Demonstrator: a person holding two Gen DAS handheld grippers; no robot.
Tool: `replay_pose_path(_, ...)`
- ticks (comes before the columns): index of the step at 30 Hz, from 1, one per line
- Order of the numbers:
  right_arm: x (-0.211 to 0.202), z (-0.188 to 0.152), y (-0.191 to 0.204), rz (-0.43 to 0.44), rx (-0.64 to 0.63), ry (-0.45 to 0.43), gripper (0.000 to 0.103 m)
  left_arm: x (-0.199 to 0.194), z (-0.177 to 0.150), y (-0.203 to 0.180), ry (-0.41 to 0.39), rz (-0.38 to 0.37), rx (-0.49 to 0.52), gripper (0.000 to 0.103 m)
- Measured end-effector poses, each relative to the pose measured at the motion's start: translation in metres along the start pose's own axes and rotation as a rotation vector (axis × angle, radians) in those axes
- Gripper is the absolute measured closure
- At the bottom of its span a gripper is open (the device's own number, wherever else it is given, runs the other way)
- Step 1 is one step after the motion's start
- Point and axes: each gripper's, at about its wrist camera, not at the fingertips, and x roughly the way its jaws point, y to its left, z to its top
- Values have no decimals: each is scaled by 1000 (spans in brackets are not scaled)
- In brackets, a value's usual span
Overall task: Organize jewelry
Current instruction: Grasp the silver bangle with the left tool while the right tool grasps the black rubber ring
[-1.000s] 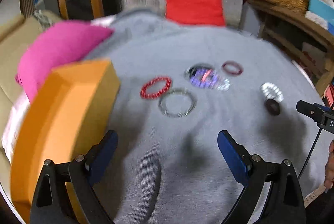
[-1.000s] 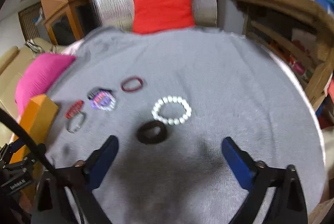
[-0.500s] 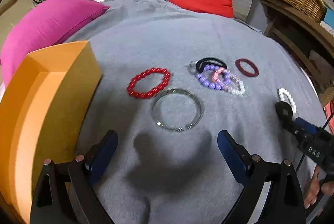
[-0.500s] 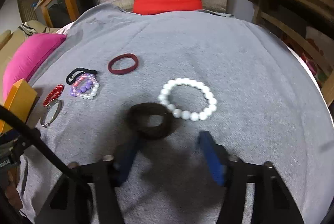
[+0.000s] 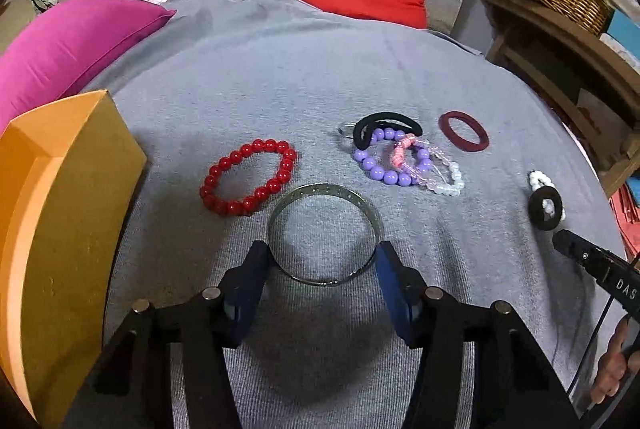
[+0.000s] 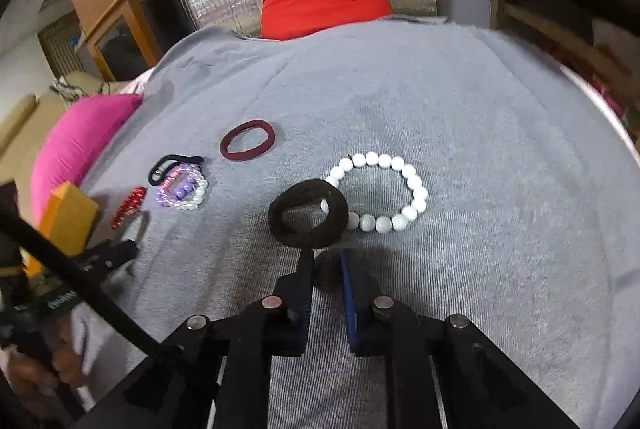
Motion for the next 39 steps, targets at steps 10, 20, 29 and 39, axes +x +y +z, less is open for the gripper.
replay_pose_path(10, -9, 4, -13, 54, 117, -10, 43, -27, -4, -2, -62, -10, 37, 47)
replay_pose_path(20, 19, 22, 1, -22, 167, 16, 86, -40, -8, -11, -66, -35, 83, 84)
replay_pose_path(29, -10, 16, 1, 13, 202, -38, 95, -34, -8, 13, -43, -34, -22, 52)
replay_pose_path(39, -13, 3, -5, 54, 218, -9, 95, 8, -1, -20, 40, -53, 25, 26)
